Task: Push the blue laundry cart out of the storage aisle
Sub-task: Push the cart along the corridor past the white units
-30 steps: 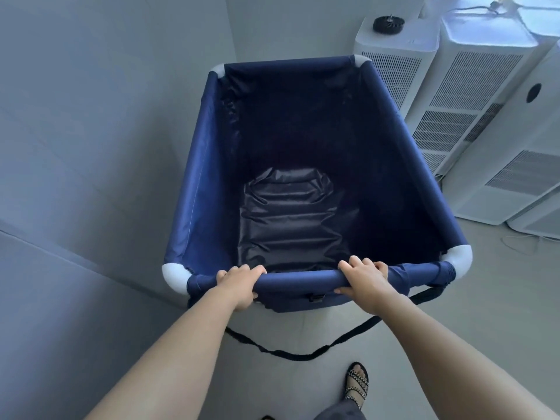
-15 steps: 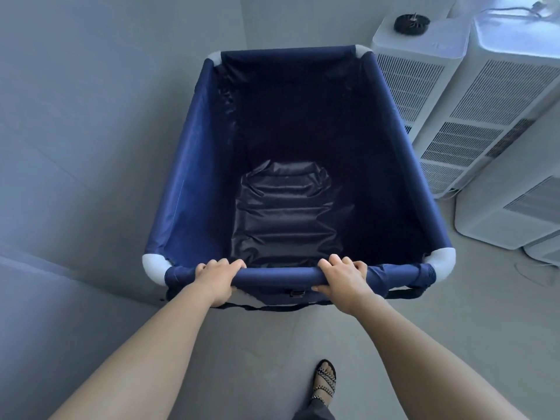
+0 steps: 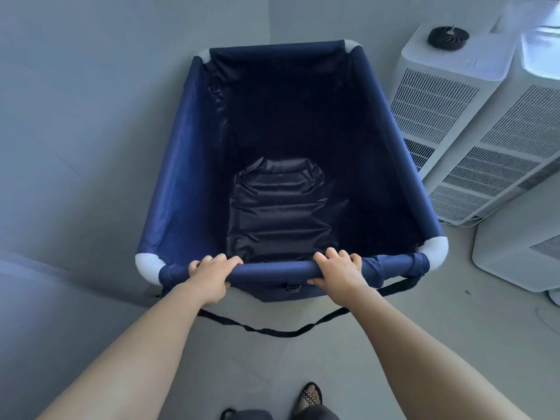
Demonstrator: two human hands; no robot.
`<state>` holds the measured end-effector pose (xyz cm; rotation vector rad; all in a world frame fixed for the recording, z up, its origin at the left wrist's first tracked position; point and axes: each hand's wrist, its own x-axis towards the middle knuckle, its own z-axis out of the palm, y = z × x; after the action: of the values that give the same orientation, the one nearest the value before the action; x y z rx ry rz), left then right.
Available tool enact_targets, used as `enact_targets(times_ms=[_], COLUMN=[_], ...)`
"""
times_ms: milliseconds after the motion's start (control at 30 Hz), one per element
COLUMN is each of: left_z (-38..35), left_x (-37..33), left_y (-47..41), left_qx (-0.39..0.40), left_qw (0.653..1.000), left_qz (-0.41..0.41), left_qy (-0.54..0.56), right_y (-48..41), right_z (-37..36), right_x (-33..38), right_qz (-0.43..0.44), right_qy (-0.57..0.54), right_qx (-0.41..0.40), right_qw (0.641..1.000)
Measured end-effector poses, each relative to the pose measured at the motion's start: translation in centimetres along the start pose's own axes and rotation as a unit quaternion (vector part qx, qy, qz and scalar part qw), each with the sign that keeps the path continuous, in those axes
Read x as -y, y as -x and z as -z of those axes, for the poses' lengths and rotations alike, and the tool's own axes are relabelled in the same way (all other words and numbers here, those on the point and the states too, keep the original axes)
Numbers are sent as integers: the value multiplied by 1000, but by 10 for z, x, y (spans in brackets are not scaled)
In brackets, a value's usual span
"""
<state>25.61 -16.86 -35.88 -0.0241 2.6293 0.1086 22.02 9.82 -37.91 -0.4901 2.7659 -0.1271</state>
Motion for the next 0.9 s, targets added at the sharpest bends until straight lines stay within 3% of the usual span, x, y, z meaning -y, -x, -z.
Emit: enact_targets(times_ms=[900], left_z=[92], left_x=[47], left_y=[-160], left_qx=[6], left_qw=[998], left_qz=[-68], left_qy=[2], right_y=[-151], right_z=[50], right_x=[-5], right_qz=[-66], right_qy=[7], right_qx=[-5], right_qw=[998])
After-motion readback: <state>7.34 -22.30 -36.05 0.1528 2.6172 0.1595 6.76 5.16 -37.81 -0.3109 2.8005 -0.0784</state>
